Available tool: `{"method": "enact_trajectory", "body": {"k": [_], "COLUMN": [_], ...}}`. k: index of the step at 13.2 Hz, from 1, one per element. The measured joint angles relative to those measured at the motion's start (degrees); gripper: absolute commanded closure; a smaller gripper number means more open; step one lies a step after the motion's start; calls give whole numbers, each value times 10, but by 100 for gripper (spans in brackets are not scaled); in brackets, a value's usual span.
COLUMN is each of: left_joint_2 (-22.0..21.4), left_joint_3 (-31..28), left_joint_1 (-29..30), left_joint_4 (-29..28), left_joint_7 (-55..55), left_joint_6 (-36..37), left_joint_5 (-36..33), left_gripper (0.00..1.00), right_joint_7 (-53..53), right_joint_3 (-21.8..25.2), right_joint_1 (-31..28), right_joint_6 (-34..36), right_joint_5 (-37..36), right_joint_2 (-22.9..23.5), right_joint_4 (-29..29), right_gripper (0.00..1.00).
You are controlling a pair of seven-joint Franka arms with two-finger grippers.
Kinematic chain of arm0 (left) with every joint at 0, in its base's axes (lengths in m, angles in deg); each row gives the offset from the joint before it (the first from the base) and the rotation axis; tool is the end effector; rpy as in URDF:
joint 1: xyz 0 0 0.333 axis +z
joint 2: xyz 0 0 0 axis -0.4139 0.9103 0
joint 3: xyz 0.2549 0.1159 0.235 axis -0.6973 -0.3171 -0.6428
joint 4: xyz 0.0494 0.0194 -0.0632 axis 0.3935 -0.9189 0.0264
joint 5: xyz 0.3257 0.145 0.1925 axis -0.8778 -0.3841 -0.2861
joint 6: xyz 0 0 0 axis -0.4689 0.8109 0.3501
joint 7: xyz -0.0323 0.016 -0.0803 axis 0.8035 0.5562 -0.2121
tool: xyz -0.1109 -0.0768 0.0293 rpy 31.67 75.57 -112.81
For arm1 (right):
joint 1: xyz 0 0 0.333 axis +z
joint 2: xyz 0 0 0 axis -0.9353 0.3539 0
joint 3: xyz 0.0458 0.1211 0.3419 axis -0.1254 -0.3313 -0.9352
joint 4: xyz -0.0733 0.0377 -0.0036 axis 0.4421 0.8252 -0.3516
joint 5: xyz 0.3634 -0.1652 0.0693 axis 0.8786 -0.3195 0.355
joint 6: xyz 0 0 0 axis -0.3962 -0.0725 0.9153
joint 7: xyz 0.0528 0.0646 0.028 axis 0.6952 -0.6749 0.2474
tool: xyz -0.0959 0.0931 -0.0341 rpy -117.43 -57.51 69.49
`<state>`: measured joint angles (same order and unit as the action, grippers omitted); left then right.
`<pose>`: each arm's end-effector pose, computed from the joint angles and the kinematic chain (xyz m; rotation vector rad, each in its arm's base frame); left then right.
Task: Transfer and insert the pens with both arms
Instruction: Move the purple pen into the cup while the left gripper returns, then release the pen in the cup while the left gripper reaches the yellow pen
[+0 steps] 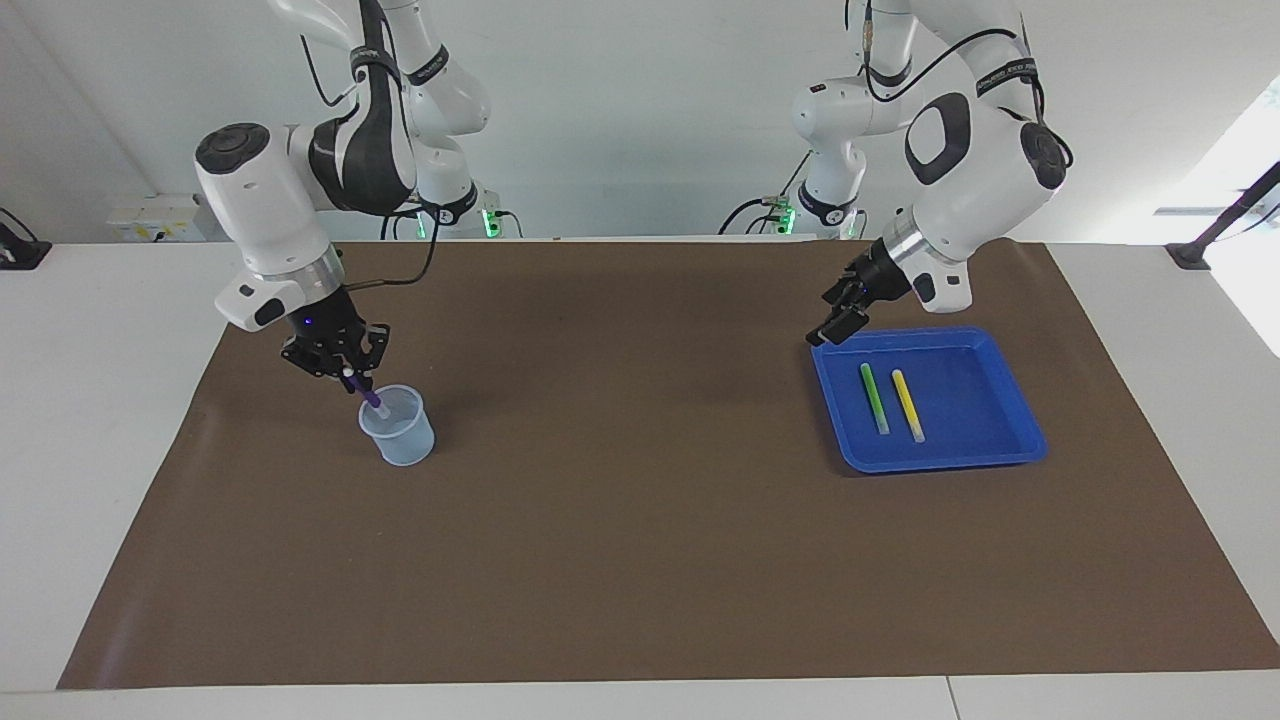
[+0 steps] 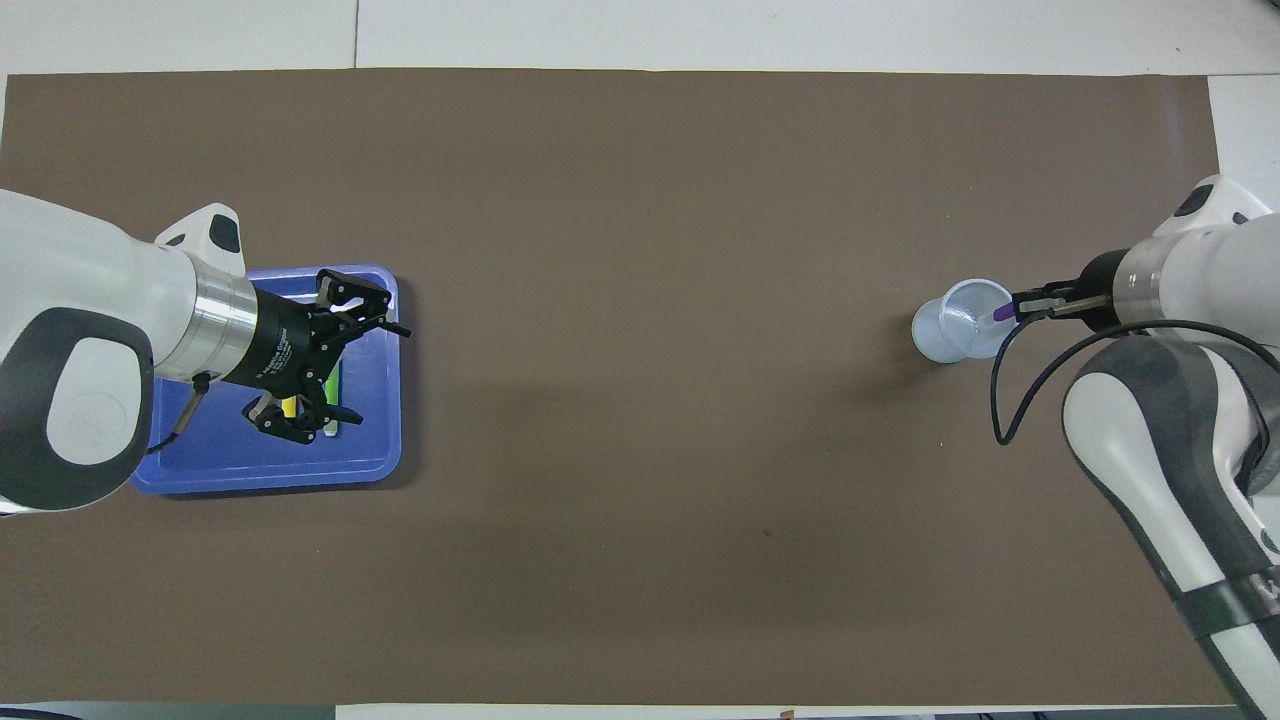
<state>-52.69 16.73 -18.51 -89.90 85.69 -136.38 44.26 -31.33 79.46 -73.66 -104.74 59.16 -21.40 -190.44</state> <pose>0.5214 -0.1612 0.4994 2.6092 1.2437 -0.3886 0.5733 -0.0052 0.4544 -3.0971 -0.2043 -0.2549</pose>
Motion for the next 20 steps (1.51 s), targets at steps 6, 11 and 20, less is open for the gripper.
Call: {"method": "enact_trajectory", "body": {"k": [6, 11, 20], "left_joint_2": [20, 80, 160], "left_joint_3": [-4, -4, -5], "left_joint_1": [35, 57, 84], "left_joint_4": [26, 21, -45], "left_joint_7": [-391, -520, -555], "left_joint_6": [56, -26, -212], "left_joint_5": [-133, -209, -284], "left_gripper": [0, 0, 13], "right_joint_7": [2, 2, 2], "right_joint_3": [-2, -4, -4], "right_joint_1": [0, 2, 3], "right_joint_6": [-6, -40, -37], "right_joint_5": [-36, -42, -42], "right_joint_2": [28, 35, 16], "right_joint_4": [-13, -39, -31], "right_gripper": [100, 42, 0]}}
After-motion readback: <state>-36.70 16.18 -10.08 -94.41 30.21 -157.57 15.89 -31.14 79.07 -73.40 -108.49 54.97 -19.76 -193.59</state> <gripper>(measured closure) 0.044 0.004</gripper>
